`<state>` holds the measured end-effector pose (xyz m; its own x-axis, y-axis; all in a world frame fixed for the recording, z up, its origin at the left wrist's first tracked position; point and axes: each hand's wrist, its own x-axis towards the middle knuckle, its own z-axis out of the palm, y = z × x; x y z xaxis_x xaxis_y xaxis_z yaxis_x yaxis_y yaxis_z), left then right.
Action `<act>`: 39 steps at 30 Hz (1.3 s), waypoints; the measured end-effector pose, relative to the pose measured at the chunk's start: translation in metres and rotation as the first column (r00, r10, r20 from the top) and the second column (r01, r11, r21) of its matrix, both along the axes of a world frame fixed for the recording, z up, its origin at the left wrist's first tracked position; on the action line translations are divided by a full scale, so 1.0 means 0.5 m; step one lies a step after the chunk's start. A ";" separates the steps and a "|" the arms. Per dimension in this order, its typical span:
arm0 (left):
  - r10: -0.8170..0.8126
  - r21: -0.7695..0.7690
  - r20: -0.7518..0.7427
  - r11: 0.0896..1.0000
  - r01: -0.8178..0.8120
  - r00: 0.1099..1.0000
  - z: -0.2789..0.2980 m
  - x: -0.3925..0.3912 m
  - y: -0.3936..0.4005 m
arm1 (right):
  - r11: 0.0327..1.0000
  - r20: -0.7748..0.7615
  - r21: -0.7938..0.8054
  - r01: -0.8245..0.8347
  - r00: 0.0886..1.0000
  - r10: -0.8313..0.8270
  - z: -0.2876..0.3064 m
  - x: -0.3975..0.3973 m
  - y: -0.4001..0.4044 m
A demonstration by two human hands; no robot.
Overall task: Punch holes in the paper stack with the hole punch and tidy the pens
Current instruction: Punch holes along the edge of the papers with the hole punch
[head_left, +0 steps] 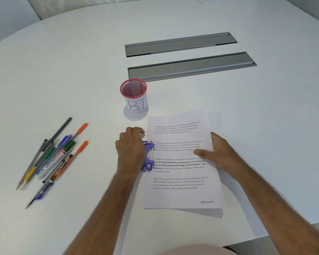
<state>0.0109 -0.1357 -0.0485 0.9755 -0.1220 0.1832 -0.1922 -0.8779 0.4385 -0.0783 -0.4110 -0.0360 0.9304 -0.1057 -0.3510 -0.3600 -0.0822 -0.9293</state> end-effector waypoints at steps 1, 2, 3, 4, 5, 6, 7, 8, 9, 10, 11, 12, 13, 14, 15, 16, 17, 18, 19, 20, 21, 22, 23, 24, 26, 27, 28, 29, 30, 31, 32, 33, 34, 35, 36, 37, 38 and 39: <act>0.001 -0.001 -0.003 1.000 -0.001 1.000 0.001 -0.001 0.000 | 1.000 0.002 -0.001 -0.001 1.000 0.001 -0.001 0.000 -0.001; 0.000 0.001 -0.003 1.000 0.000 1.000 0.002 -0.001 0.000 | 1.000 0.005 -0.005 -0.002 1.000 0.002 -0.001 0.000 -0.001; -0.002 0.004 -0.001 1.000 0.002 1.000 0.003 -0.002 0.000 | 1.000 0.010 -0.009 -0.003 1.000 0.003 -0.002 0.000 -0.001; -0.006 0.003 0.001 1.000 0.006 1.000 0.003 -0.003 0.001 | 1.000 0.016 -0.013 -0.003 1.000 0.003 -0.002 -0.001 -0.001; -0.010 0.000 0.000 1.000 0.010 1.000 0.004 -0.004 0.001 | 1.000 0.019 -0.017 -0.002 1.000 0.003 -0.002 -0.001 -0.001; -0.015 -0.004 0.000 1.000 0.015 1.000 0.005 -0.004 0.002 | 1.000 0.020 -0.020 0.000 1.000 0.000 -0.002 -0.001 0.000; -0.022 -0.007 0.003 1.000 0.022 1.000 0.006 -0.005 0.003 | 1.000 0.020 -0.019 0.003 1.000 -0.002 -0.002 -0.001 0.000; -0.025 -0.009 0.007 1.000 0.025 1.000 0.007 -0.006 0.002 | 1.000 0.021 -0.017 0.004 1.000 -0.004 -0.003 -0.002 0.000; -0.023 -0.012 0.008 1.000 0.023 1.000 0.008 -0.007 0.002 | 1.000 0.022 -0.017 0.007 1.000 -0.007 -0.003 -0.002 0.000; -0.016 -0.014 0.007 1.000 0.016 1.000 0.008 -0.008 0.001 | 1.000 0.021 -0.020 0.011 1.000 -0.011 -0.003 -0.003 0.000; -0.012 -0.017 0.003 1.000 0.012 1.000 0.010 -0.009 0.000 | 1.000 0.020 -0.027 0.015 1.000 -0.014 -0.003 -0.003 0.000; -0.008 -0.025 0.003 1.000 0.008 1.000 0.011 -0.010 -0.002 | 0.999 0.023 -0.036 0.015 1.000 -0.015 -0.003 -0.003 0.000; -0.002 -0.038 0.006 0.999 0.002 1.000 0.014 -0.010 -0.003 | 0.999 0.027 -0.045 0.013 1.000 -0.011 -0.004 -0.003 0.000; 0.002 -0.042 0.018 0.999 -0.002 1.000 0.018 -0.011 -0.005 | 0.999 0.030 -0.050 0.012 0.999 -0.010 -0.005 -0.003 0.000; 0.000 -0.029 0.049 1.000 0.001 0.999 0.022 -0.010 -0.007 | 0.999 0.031 -0.051 0.017 0.999 -0.015 -0.005 -0.004 -0.001; -0.002 -0.007 0.089 1.000 0.003 0.996 0.025 -0.010 -0.009 | 0.998 0.031 -0.051 0.022 0.999 -0.020 -0.007 -0.004 -0.001; 0.004 0.001 0.119 1.000 -0.004 0.993 0.028 -0.009 -0.010 | 0.998 0.032 -0.051 0.024 0.999 -0.022 -0.008 -0.003 -0.001; 0.008 -0.012 0.143 1.000 -0.007 0.990 0.032 -0.009 -0.013 | 0.999 0.034 -0.049 0.024 0.999 -0.022 -0.009 -0.003 -0.001; -0.001 -0.039 0.152 0.999 0.007 0.988 0.035 -0.010 -0.015 | 0.999 0.037 -0.045 0.021 0.999 -0.020 -0.010 -0.003 -0.001; -0.018 -0.078 0.147 0.997 0.030 0.989 0.037 -0.012 -0.018 | 0.999 0.041 -0.043 0.019 0.999 -0.017 -0.011 -0.003 -0.001; -0.020 -0.130 0.113 0.991 0.035 0.993 0.040 -0.014 -0.022 | 0.999 0.044 -0.043 0.020 0.999 -0.018 -0.011 -0.003 -0.001; -0.009 -0.167 0.068 0.986 0.021 0.998 0.040 -0.015 -0.023 | 0.999 0.045 -0.044 0.022 0.999 -0.020 -0.011 -0.004 -0.001; 0.004 -0.204 0.001 0.979 -0.004 1.000 0.035 -0.014 -0.022 | 0.999 0.045 -0.046 0.025 0.999 -0.023 -0.011 -0.004 -0.001; 0.019 -0.225 -0.046 0.974 -0.029 0.999 0.033 -0.014 -0.021 | 0.998 0.045 -0.050 0.026 0.999 -0.024 -0.010 -0.003 -0.001; 0.041 -0.265 -0.090 0.962 -0.064 0.995 0.032 -0.012 -0.017 | 0.998 0.046 -0.066 0.025 0.999 -0.022 -0.007 -0.002 -0.001; 0.056 -0.285 -0.097 0.955 -0.081 0.994 0.032 -0.009 -0.015 | 0.997 0.047 -0.072 0.025 0.999 -0.022 -0.006 -0.002 0.001; 0.066 -0.301 -0.092 0.949 -0.091 0.994 0.033 -0.007 -0.013 | 0.997 0.051 -0.076 0.027 0.998 -0.023 -0.005 -0.003 0.001; 0.078 -0.303 -0.078 0.948 -0.098 0.994 0.035 -0.006 -0.011 | 0.997 0.054 -0.075 0.029 0.998 -0.025 -0.004 -0.003 0.001; 0.093 -0.299 -0.069 0.948 -0.110 0.993 0.038 -0.006 -0.010 | 0.997 0.056 -0.071 0.031 0.998 -0.027 -0.003 -0.004 0.000; 0.107 -0.294 -0.065 0.948 -0.121 0.992 0.041 -0.008 -0.007 | 0.998 0.057 -0.063 0.031 0.998 -0.028 -0.003 -0.005 -0.001; 0.117 -0.290 -0.060 0.948 -0.129 0.991 0.045 -0.010 -0.005 | 0.998 0.056 -0.052 0.031 0.998 -0.028 -0.002 -0.006 -0.004; 0.126 -0.289 -0.050 0.948 -0.135 0.991 0.049 -0.012 -0.001 | 0.999 0.054 -0.037 0.032 0.998 -0.030 -0.001 -0.007 -0.006; 0.139 -0.291 -0.037 0.946 -0.144 0.990 0.053 -0.012 0.005 | 0.999 0.052 -0.016 0.033 0.998 -0.032 0.000 -0.008 -0.009; 0.155 -0.293 -0.025 0.943 -0.156 0.988 0.056 -0.013 0.011 | 0.999 0.051 0.008 0.034 0.998 -0.034 0.000 -0.010 -0.013; 0.171 -0.297 -0.017 0.940 -0.168 0.985 0.059 -0.014 0.017 | 0.999 0.051 0.033 0.032 0.998 -0.034 -0.001 -0.011 -0.016; 0.185 -0.304 -0.015 0.935 -0.180 0.983 0.062 -0.015 0.025 | 0.998 0.052 0.054 0.028 0.998 -0.031 -0.002 -0.013 -0.020; 0.197 -0.314 -0.017 0.930 -0.192 0.980 0.064 -0.016 0.032 | 0.997 0.054 0.067 0.025 0.998 -0.029 -0.003 -0.016 -0.024; 0.209 -0.321 -0.020 0.925 -0.205 0.978 0.065 -0.018 0.041 | 0.997 0.057 0.074 0.022 0.998 -0.027 -0.004 -0.018 -0.029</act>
